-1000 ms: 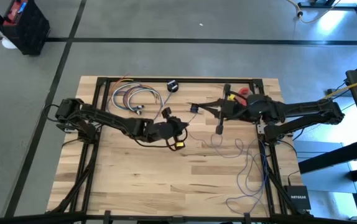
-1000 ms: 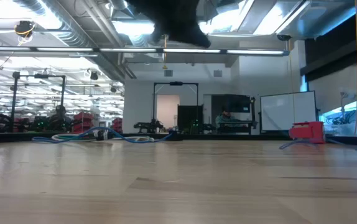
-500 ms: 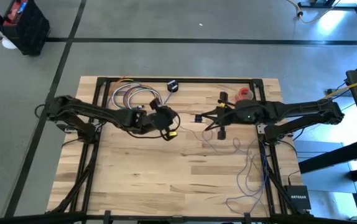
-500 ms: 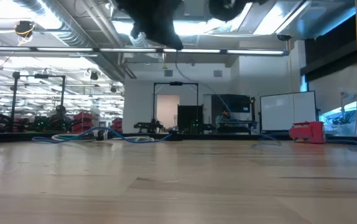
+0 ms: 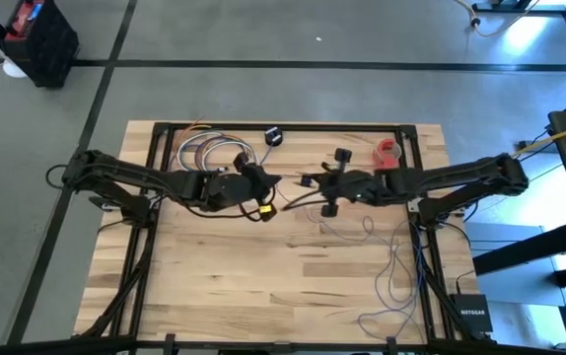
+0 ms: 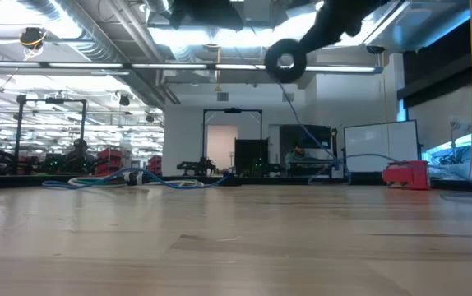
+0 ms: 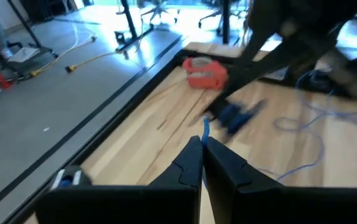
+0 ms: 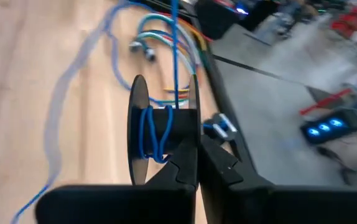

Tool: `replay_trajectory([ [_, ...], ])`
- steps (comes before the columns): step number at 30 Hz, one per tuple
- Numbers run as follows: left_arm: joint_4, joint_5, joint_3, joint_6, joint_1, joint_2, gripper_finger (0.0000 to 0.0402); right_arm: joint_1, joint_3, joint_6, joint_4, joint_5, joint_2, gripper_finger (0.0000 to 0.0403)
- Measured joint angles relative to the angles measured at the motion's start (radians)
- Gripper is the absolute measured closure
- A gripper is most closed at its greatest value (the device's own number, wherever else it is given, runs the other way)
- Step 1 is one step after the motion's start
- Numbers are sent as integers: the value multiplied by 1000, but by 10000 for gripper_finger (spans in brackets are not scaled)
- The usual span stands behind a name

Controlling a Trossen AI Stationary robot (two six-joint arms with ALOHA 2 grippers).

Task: Coil cords
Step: Coil the blue wire onto the black spool

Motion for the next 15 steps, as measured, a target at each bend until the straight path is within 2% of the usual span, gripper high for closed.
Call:
replay_trajectory([
  [8,122,24,0,39,-18,11,396,-19,0,-67,193,59,83,398],
  [15,234,35,0,79,-20,92,396,-19,-2,-113,372,-5,87,398],
])
